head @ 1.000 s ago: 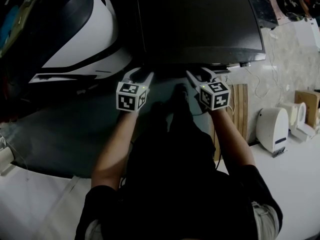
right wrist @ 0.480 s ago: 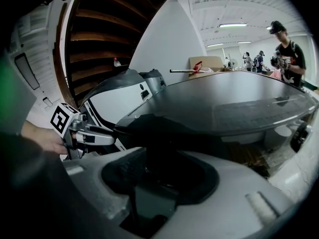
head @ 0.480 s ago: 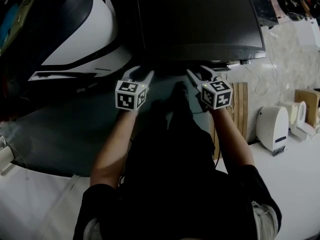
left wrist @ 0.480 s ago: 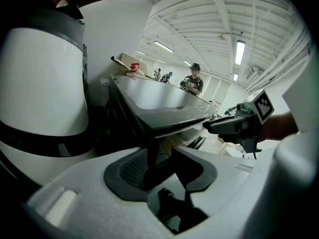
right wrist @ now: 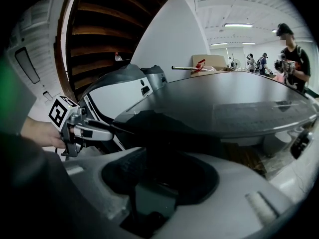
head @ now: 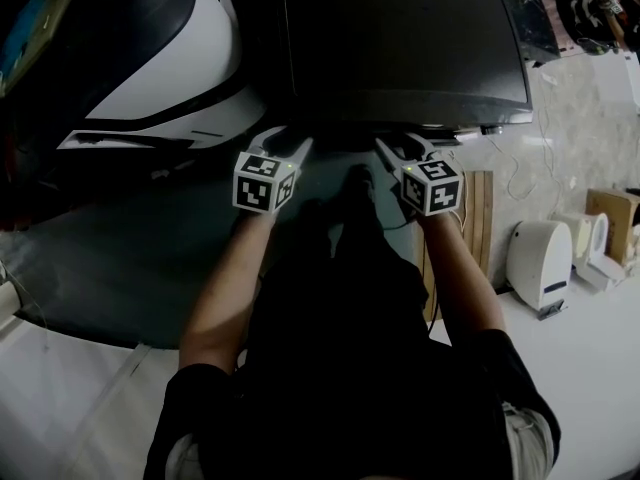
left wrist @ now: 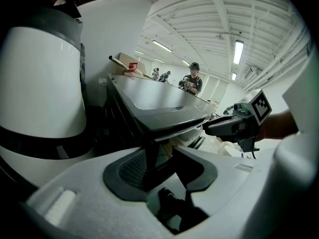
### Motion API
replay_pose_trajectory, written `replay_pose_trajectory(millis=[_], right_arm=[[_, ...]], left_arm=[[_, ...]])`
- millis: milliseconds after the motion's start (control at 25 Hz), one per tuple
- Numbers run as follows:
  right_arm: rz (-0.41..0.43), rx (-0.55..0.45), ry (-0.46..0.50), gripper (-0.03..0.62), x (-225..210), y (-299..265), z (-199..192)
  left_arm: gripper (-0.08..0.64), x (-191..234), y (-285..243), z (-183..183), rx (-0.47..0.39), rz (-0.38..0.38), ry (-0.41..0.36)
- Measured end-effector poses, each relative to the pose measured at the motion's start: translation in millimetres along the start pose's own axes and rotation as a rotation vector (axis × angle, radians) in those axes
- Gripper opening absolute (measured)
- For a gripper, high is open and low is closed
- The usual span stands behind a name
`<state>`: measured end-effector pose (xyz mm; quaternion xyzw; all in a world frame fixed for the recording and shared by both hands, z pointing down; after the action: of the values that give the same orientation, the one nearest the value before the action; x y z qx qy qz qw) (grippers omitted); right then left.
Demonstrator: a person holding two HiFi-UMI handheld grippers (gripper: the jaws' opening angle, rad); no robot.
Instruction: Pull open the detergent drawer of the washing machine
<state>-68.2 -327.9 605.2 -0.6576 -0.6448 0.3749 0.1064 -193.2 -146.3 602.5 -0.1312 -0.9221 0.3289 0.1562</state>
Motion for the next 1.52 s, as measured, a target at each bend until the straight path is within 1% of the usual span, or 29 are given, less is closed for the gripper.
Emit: replay_pose_trajectory(millis=[160, 480, 920, 1080, 1200, 1320, 1440, 1520], right_arm=[[0.013, 0.005, -0.004, 0.173, 3.2, 3.1, -3.3], [0.026, 0.006, -0.008, 0.161, 10.1, 14.6, -16.4], [0.009, 0.024, -0.022, 0.161, 22.4, 32.4, -36.2], [0.008, 0.023, -0.025, 0.161, 25.3, 38.1, -44.2], [0.007, 0.018, -0.021, 0.161, 25.4, 36.2, -40.1], [-0.015, 0.026, -0.010, 0.161, 25.9, 35.4, -38.5], [-0.021, 0.013, -0.042, 0.161, 28.0, 35.8, -38.2], [-0.029, 0.018, -0.039, 0.158, 29.0, 37.6, -41.0]], left_arm=[[0.172, -2.5, 3.3, -2.3, -0.009, -0.004, 0.019], [0.167, -13.9, 12.5, -14.5, -0.019, 0.011, 0.054], [0.155, -30.1, 27.6, -31.2, -0.005, -0.008, 0.059], [0.131, -32.4, 32.9, -38.0, 0.009, -0.028, 0.034], [0.135, -30.7, 31.6, -35.0, 0.028, -0.048, -0.008], [0.138, -31.9, 30.9, -33.6, 0.040, -0.052, -0.040], [0.138, -33.7, 32.0, -33.2, 0.033, -0.071, -0.035], [0.140, -35.4, 34.9, -34.1, 0.031, -0.088, -0.028]])
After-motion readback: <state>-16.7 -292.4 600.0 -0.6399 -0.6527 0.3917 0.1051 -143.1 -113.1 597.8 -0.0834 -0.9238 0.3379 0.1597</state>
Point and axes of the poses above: the fingertips, and each gripper's own axes: y backward along the fingers, x to its left, z out of its top, the point moved 5 cm from there along y, backward along the fingers, and after that the axes turned 4 degrees about -y, right-handed, at the moved point
